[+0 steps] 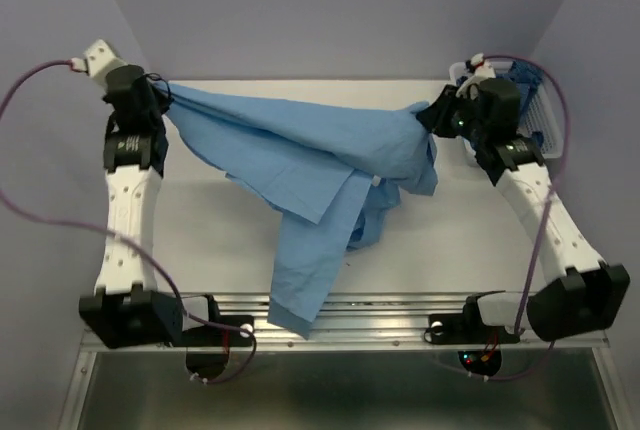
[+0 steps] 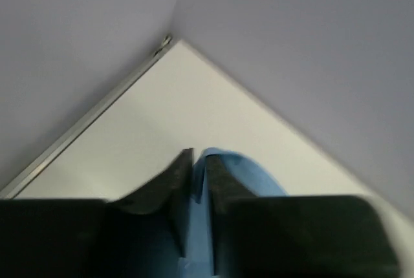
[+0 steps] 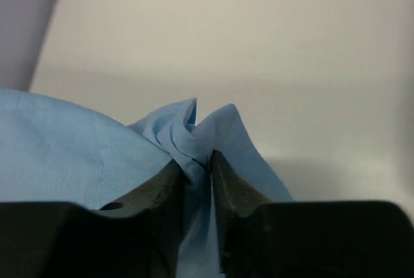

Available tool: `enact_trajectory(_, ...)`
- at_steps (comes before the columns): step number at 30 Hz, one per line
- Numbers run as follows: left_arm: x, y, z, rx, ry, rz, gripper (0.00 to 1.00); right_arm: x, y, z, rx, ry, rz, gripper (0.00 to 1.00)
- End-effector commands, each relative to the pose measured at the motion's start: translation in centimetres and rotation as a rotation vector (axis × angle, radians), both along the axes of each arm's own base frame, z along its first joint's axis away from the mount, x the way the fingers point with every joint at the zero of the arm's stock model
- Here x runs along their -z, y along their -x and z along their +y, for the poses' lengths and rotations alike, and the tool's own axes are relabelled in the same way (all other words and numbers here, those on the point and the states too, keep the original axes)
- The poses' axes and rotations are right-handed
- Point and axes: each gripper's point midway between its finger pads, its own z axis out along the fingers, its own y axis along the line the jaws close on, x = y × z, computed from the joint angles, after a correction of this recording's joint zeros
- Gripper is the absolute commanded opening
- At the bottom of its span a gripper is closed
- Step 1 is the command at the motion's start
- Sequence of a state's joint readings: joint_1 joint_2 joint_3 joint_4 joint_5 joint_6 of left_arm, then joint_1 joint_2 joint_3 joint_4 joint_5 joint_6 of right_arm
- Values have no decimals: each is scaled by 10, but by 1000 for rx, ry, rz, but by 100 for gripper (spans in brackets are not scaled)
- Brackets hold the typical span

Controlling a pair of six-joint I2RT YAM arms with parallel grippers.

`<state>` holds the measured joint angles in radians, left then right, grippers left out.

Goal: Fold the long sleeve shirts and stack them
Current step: Flatten the shirt out

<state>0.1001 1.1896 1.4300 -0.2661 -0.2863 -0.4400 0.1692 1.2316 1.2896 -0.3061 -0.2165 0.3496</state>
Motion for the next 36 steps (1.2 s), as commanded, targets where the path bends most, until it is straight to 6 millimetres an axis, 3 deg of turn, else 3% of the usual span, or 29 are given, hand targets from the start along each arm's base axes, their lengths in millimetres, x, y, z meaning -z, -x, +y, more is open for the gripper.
enact_trajectory(1, 111, -61, 14, -19, 22, 239, 76, 75, -38, -11, 67, 64, 133, 37)
enact_trajectory(2, 126, -74, 8, 27, 31, 276, 98, 91, -48, -17, 102, 99, 166, 44)
enact_trajectory(3, 144, -96, 9, 38, 38, 340, 99, 92, -59, -21, 121, 128, 169, 55)
enact_trajectory(4, 156, -102, 8, 42, 58, 389, 99, 114, -69, -23, 127, 161, 230, 73)
enact_trajectory(5, 177, -102, 5, 53, 86, 483, 99, 112, -70, -26, 123, 199, 265, 100)
enact_trajectory(7, 190, -96, -2, 69, 105, 522, 99, 119, -65, -27, 122, 213, 310, 100)
enact_trajectory(9, 203, -77, -21, 126, 136, 530, 99, 128, -53, -34, 151, 224, 326, 100)
enact_trajectory(10, 200, -73, -30, 145, 158, 496, 99, 117, -44, -37, 175, 202, 302, 100)
enact_trajectory(11, 205, -64, -41, 180, 167, 494, 99, 118, -39, -44, 218, 205, 306, 100)
enact_trajectory(12, 188, -52, -70, 269, 175, 443, 99, 121, -31, -47, 232, 197, 314, 100)
enact_trajectory(13, 217, -32, -85, 306, 193, 492, 99, 125, -24, -48, 243, 183, 326, 100)
enact_trajectory(14, 218, -24, -115, 397, 212, 467, 99, 137, -8, -46, 241, 155, 359, 100)
enact_trajectory(15, 227, -1, -151, 496, 217, 482, 99, 144, -2, -45, 236, 145, 378, 100)
enact_trajectory(19, 252, 51, -228, 700, 282, 522, 99, 190, 35, -41, 204, 129, 487, 100)
enact_trajectory(20, 257, 60, -237, 722, 299, 537, 99, 207, 46, -42, 198, 137, 521, 100)
enact_trajectory(26, 289, 92, -291, 820, 325, 627, 99, 222, 62, -33, 140, 111, 568, 100)
enact_trajectory(30, 327, 85, -262, 605, 265, 700, 99, 224, 65, -32, 133, 112, 575, 100)
enact_trajectory(34, 327, 64, -246, 498, 227, 666, 99, 231, 77, -31, 103, 123, 618, 100)
enact_trajectory(36, 337, 55, -236, 455, 208, 685, 99, 237, 86, -31, 97, 125, 641, 100)
